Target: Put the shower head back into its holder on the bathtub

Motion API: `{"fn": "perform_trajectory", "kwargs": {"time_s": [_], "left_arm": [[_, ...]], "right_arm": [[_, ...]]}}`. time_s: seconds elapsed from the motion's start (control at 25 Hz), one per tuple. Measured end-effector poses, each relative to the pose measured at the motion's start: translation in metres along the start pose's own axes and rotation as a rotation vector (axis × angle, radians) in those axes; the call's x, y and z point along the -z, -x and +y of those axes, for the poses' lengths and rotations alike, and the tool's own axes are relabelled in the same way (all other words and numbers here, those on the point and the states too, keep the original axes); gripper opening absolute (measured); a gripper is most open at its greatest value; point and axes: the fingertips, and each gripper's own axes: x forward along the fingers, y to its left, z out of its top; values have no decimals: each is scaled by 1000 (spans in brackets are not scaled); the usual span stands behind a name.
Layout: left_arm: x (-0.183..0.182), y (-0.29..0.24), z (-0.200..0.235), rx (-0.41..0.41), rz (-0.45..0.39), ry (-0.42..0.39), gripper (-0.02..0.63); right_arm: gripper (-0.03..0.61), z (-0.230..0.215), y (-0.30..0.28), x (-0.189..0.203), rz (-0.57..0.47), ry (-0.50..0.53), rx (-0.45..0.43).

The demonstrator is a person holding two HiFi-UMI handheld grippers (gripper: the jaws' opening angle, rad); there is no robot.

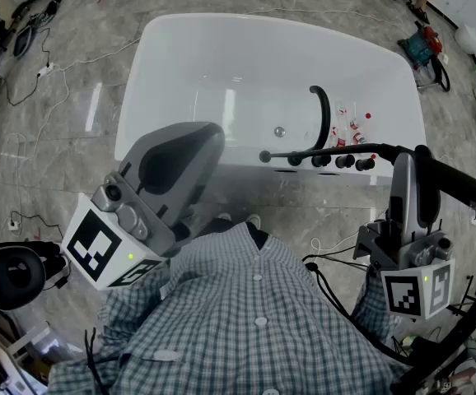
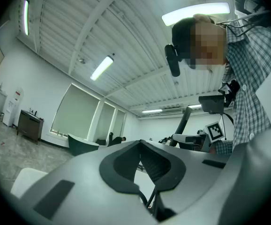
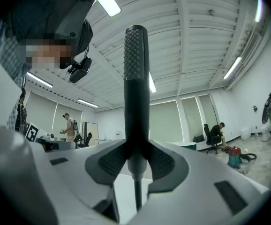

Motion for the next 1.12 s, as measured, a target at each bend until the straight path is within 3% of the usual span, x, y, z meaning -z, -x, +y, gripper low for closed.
{"fn": "perform_trajectory", "kwargs": {"time_s": [0.68,1.12], "left_arm": [[4,1,7,13,3,4,8],[0,-3,7,49,-10,-18,8]], "right_arm": [[137,-2,-7,3,3,-7,24],[137,12,-15,7,21,50,-7]]}}
